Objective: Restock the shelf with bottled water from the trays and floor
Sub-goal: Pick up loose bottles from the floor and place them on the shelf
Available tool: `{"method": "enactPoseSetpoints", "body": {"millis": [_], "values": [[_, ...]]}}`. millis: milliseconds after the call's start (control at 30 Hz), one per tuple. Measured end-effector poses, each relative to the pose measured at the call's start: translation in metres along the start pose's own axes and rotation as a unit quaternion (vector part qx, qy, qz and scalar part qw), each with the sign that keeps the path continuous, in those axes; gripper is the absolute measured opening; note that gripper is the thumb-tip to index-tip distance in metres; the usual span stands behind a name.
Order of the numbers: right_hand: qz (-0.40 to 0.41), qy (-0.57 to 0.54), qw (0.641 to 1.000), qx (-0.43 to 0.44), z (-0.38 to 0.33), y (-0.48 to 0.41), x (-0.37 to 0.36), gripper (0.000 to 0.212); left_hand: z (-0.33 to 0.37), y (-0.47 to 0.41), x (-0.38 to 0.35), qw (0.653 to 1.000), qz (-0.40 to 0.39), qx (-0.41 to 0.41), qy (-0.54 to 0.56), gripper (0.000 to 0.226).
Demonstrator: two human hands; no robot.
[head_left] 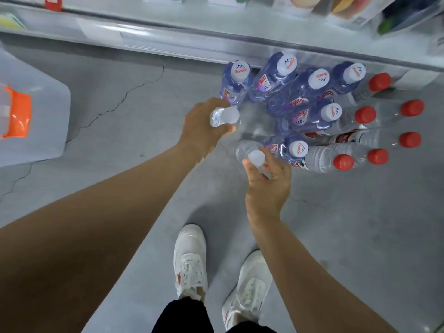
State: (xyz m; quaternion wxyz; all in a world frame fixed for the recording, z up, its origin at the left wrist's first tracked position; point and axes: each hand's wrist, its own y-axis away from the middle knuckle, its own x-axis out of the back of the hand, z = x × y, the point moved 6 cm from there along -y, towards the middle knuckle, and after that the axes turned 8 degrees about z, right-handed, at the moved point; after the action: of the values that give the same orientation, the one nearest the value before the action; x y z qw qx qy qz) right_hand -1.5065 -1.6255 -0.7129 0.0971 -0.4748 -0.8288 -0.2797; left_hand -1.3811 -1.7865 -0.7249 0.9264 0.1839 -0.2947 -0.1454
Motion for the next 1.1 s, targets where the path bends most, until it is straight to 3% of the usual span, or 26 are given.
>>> {"method": "enactPoseSetpoints", "body": {"millis": [400, 667, 767, 900, 1100], "values": [[-0.049, 0.065, 0.995, 0.062, 0.007, 0.005, 0.003, 0.039, -0.024, 0.028, 0.025, 0.998, 0.007, -0.057, 0.028, 0.028], [-0.136, 0.118, 0.981, 0.076, 0.047, -0.006, -0.008, 0.079, -0.054, 0.059, 0.018, 0.998, -0.001, -0.064, 0.015, 0.038], [-0.152, 0.128, 0.977, 0.078, 0.057, -0.014, -0.010, 0.087, -0.058, 0.052, 0.012, 0.998, -0.016, -0.055, 0.011, 0.055], [-0.151, 0.118, 0.979, 0.067, 0.065, -0.024, -0.016, 0.086, -0.070, 0.041, 0.001, 0.997, -0.051, -0.048, -0.020, 0.075], [-0.184, 0.131, 0.973, 0.054, 0.060, -0.027, -0.020, 0.074, -0.077, 0.029, 0.010, 0.998, -0.053, 0.026, 0.002, 0.062]]}}
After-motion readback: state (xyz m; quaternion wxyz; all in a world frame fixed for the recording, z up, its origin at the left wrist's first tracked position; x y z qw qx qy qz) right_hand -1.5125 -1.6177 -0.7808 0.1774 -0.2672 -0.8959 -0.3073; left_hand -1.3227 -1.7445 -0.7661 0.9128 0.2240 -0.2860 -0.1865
